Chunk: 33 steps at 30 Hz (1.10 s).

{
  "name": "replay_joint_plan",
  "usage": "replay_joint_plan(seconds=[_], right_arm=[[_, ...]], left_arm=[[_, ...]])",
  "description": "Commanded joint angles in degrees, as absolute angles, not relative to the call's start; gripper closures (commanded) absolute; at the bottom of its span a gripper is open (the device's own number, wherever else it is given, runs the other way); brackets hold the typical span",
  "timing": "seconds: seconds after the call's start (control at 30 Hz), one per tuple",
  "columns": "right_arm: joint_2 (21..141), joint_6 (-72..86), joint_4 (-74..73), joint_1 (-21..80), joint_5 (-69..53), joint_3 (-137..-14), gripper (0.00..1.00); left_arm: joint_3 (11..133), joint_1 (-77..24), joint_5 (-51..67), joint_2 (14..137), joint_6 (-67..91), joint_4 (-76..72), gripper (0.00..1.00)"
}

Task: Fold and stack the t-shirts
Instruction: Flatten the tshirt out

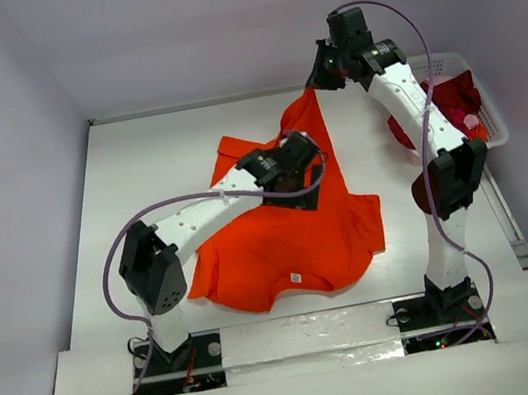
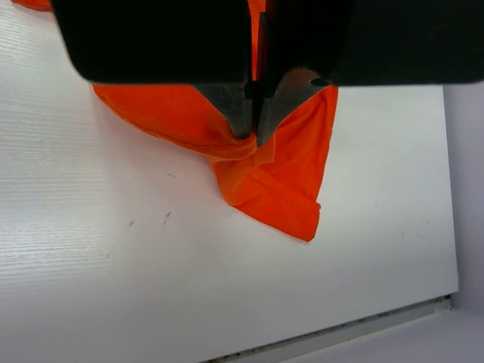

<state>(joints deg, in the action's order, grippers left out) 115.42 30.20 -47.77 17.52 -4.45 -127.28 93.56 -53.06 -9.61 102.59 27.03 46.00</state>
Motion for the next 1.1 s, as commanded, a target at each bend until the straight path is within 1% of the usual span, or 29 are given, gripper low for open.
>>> replay_joint_plan(seconds=[0.0,0.07,0.13,0.33,0.5,0.63,0.7,0.87,1.07], right_arm=[[112.85,29.44,-47.29,16.96,-3.96,-129.37,1.00],[112.85,29.27,-47.29,16.35,-3.87,-129.37,1.00],[112.94,29.09,-47.29,16.35,-4.22,-129.37,1.00],[112.94,29.00,-46.93,15.73,-4.31,-128.85,1.00],[112.76,29.00,-46.76,15.21,-4.66,-128.76,1.00],[112.24,28.74,-46.58,15.21,-4.83,-128.85,1.00],[112.15,28.65,-46.67,15.21,-4.66,-129.02,1.00],[111.97,28.48,-46.85,15.21,-4.66,-128.85,1.00],[111.80,28.48,-46.49,14.68,-4.83,-128.32,1.00]], left_arm=[[92.81,-59.57,-15.72,100.89,24.79,48.16,0.14],[93.95,-65.09,-19.40,102.91,24.09,49.21,0.13],[94.92,-68.10,-21.17,104.58,23.30,49.66,0.13],[97.91,-74.35,-21.18,108.89,20.31,47.11,0.13],[98.70,-75.58,-21.97,112.41,17.85,43.51,0.13],[98.97,-75.59,-21.36,113.12,16.35,36.94,0.13],[98.26,-75.59,-19.52,113.12,15.47,34.47,0.13],[96.33,-76.11,-10.13,111.71,12.48,26.04,0.13],[96.77,-76.11,-7.39,114.60,9.15,23.38,0.12]])
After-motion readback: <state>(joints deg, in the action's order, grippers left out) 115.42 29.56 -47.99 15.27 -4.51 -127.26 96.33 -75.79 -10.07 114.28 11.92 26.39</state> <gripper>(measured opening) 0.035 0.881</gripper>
